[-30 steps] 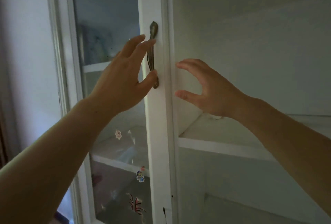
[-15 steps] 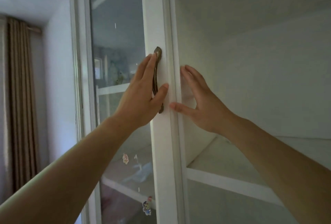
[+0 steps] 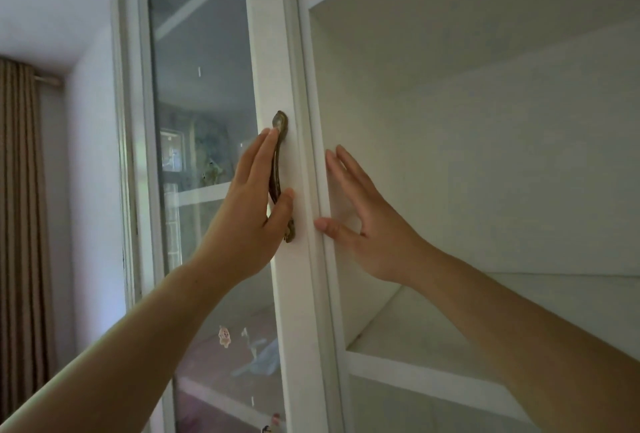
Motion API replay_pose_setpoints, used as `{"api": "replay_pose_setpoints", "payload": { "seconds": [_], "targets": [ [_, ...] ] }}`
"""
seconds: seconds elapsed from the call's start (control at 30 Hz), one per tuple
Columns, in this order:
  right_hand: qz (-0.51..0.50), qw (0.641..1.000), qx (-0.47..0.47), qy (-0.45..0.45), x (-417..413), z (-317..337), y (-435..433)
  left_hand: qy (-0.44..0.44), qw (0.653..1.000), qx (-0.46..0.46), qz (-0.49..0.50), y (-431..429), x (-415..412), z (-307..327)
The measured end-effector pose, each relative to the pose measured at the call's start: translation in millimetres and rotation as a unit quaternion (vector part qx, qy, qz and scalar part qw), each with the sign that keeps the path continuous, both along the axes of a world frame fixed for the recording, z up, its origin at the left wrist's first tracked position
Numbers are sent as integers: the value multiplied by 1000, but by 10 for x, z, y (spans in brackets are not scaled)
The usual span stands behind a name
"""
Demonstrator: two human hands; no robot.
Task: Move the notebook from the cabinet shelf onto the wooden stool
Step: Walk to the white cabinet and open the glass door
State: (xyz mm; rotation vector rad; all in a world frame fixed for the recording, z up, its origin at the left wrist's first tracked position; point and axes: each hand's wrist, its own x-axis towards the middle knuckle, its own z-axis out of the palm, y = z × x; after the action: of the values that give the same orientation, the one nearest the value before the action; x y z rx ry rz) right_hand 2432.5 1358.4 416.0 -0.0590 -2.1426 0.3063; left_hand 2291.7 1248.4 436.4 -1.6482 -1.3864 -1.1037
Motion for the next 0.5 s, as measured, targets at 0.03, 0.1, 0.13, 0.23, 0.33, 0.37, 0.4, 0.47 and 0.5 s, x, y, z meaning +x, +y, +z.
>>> {"api": "replay_pose_setpoints", "payload": {
  "seconds": [0.03,0.1,0.13,0.23,0.33,0.37,0.4,0.47,0.5],
  "targets": [
    [2,1000,-1,-1,0,-9,1,-3,1000,-2,-3,0,-5,-2],
    [6,1000,1,-1,1,-33,5,-5,1000,2,-7,7,-5,-17],
    [7,1000,3,-3,7,-49,6,-5,1000,9,-8,13,2,-31],
    [2,1000,7,-16,28,-107,17,-12,1000,20,-11,31,37,-78],
    [-1,1000,10,-21,34,-144,16,-17,1000,20,-14,35,55,-82],
    [-1,1000,9,-21,38,-150,11,-18,1000,19,-14,28,62,-79],
    [-3,1000,9,-21,41,-156,6,-18,1000,17,-13,22,64,-77],
    [-9,1000,10,-20,37,-181,-11,-17,1000,15,-12,2,71,-69],
    [-13,1000,10,-18,21,-200,-24,-17,1000,15,-12,-12,75,-66]
  ]
}}
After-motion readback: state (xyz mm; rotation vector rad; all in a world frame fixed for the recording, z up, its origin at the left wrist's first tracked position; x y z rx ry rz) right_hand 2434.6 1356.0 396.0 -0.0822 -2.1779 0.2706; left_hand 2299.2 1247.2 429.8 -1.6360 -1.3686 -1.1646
